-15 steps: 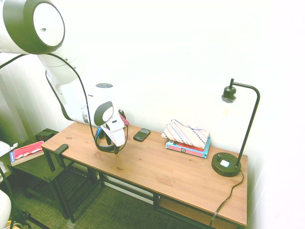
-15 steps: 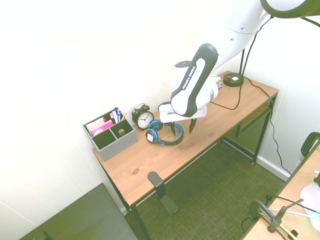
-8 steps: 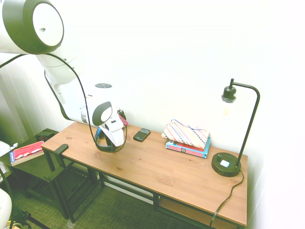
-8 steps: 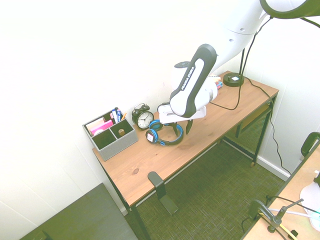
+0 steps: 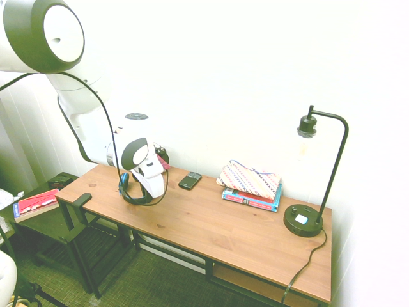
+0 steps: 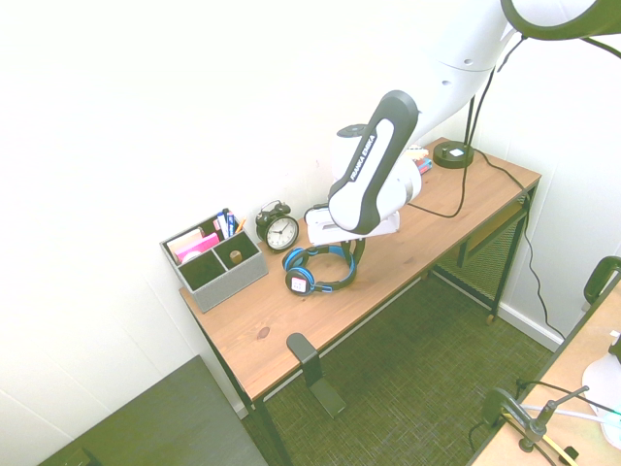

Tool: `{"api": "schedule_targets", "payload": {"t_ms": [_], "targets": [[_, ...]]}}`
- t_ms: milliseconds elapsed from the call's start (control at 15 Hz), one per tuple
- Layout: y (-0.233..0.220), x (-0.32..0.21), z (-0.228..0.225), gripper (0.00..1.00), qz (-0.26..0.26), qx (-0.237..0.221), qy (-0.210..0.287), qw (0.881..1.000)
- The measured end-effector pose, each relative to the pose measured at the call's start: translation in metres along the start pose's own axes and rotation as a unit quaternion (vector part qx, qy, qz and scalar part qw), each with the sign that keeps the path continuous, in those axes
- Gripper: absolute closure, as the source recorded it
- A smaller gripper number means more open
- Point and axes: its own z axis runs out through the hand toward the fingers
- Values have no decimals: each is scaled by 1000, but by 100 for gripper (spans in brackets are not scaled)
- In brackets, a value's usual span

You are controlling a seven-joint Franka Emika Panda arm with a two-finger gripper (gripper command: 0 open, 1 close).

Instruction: Hang the headphone

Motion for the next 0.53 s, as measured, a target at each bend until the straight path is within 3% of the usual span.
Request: {"api": "schedule_targets", "payload": {"t_ms": [200,333,533], "targets": [[4,-16,-32,100,-35,11,12,999],[9,-48,-70,100,-102,8,32,994],[23,-127,-115,100,-211,-10,50,976]]}}
